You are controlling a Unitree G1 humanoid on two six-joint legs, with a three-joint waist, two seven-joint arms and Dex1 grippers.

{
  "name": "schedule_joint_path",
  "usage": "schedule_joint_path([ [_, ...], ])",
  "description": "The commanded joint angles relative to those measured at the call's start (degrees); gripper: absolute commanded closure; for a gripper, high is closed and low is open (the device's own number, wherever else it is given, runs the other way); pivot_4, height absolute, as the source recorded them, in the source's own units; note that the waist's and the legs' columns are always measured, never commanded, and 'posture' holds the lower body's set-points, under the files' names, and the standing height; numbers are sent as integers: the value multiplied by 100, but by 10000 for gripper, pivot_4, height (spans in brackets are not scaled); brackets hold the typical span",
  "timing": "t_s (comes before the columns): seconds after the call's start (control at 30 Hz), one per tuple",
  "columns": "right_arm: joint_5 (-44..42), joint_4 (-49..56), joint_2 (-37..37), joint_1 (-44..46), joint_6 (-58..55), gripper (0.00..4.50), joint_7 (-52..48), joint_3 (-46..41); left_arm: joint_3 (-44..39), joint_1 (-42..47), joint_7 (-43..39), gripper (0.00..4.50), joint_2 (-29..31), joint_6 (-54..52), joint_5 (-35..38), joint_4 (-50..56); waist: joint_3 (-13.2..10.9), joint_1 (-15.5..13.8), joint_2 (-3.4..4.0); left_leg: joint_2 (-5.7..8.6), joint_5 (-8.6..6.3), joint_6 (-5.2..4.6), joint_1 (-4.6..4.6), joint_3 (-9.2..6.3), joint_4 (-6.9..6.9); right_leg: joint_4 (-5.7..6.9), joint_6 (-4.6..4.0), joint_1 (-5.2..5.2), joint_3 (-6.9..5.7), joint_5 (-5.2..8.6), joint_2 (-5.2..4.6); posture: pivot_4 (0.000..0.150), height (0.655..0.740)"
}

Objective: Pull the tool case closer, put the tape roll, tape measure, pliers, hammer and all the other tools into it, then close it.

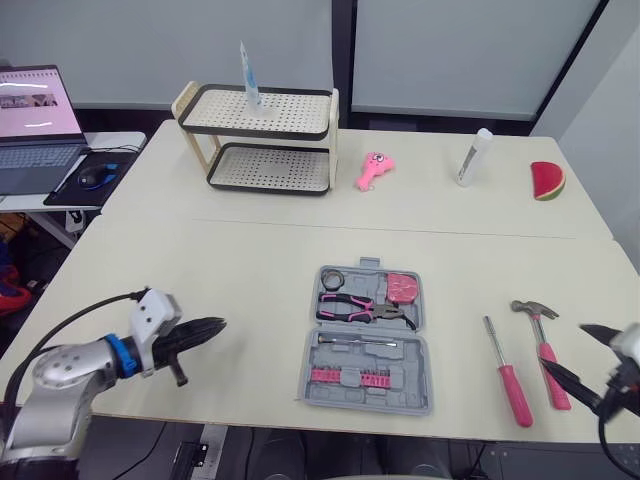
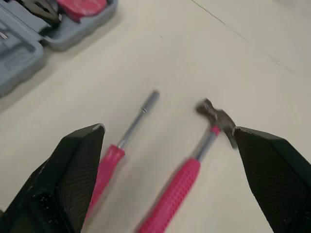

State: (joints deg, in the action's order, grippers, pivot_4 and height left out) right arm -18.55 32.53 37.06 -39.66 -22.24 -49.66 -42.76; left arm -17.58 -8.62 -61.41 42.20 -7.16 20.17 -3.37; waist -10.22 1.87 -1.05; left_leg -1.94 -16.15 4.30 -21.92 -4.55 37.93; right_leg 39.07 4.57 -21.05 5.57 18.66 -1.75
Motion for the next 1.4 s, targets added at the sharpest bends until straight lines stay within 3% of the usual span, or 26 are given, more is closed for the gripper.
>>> schedule_joint_path([
  [0.03, -5, -362, -207, -340, 415, 0, -148, -344, -445, -312, 242, 29398, -142, 152, 165, -103, 2, 0, 0, 0, 0, 0, 0, 1, -1, 0, 0, 0, 1, 0, 0, 1500, 7350],
  [0.33, -170, -659, -248, -549, 474, 0, -232, -330, -607, -987, 306, 79, -317, 393, 221, 34, 11, 0, -7, -5, -1, 2, 4, 9, -6, -2, -1, 0, 5, 1, 0, 1500, 7350],
  [0.57, -274, -458, -52, -261, 182, 0, -161, -216, -512, -953, 310, 79, -252, 427, 259, 220, 14, 0, -10, -5, -1, 2, 4, 9, -7, -5, -2, 1, 4, 1, 1, 1500, 7350],
  [0.9, -448, -252, 351, 397, -408, 0, -45, 51, -374, -875, 312, 79, -86, -164, 443, 1404, 14, -1, -10, -5, -1, 3, 3, 9, -9, -7, -2, 1, 4, 2, 2, 1500, 7350],
  [1.17, -111, -385, 801, 1374, -1678, 0, 814, 728, -12, -246, 3, 79, 332, -1041, 1043, 2372, 10, -1, -10, -5, -1, 3, 1, 8, -9, -9, -2, 0, 5, 2, 3, 1500, 7350],
  [1.4, 79, -823, 675, 2695, -2958, 0, 1850, 1502, 471, 478, -708, 79, 729, -1304, 1487, 2815, -19, 4, 0, -4, -1, 3, -8, 9, -12, -15, -5, -12, 9, 3, 4, 1500, 7350],
])
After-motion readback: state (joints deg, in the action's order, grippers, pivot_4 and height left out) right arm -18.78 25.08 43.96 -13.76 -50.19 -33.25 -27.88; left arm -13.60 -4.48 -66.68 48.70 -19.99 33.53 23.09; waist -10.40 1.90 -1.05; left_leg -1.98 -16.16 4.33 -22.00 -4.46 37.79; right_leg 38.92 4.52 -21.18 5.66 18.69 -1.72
